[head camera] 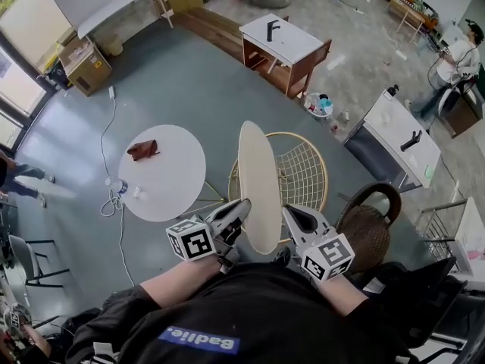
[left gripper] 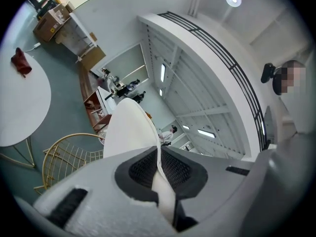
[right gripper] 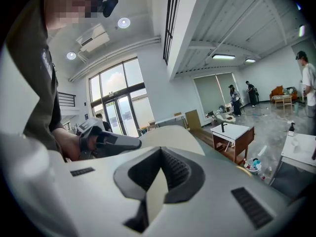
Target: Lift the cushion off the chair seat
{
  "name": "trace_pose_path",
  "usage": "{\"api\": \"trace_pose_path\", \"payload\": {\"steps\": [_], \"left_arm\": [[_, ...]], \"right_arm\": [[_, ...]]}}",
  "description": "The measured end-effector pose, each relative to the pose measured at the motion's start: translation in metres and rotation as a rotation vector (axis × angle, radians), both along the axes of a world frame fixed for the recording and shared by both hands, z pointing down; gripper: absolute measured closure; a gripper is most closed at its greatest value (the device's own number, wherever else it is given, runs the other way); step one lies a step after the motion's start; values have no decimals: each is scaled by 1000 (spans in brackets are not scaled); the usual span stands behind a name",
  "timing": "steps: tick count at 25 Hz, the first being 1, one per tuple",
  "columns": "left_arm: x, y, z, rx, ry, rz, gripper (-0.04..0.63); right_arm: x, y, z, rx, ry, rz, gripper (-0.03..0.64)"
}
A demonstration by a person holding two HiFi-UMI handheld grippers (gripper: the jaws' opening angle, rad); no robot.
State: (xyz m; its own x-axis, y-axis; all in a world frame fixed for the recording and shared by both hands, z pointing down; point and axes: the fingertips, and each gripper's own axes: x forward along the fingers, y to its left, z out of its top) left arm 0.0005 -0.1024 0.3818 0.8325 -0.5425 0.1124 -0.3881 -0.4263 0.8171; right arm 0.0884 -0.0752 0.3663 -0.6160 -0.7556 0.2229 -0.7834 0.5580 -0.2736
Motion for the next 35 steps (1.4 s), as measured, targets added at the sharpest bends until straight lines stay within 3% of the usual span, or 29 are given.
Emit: {"api": "trace_pose_path", "payload": {"steps": [10,35], "left_arm": [[-1,11,-38,110,2,17,563],[12,21,-35,90,51,61,563]], "right_arm": [[-13,-1,-19,51,7,-20,591],[-18,11,-14,43,23,-32,591]]}}
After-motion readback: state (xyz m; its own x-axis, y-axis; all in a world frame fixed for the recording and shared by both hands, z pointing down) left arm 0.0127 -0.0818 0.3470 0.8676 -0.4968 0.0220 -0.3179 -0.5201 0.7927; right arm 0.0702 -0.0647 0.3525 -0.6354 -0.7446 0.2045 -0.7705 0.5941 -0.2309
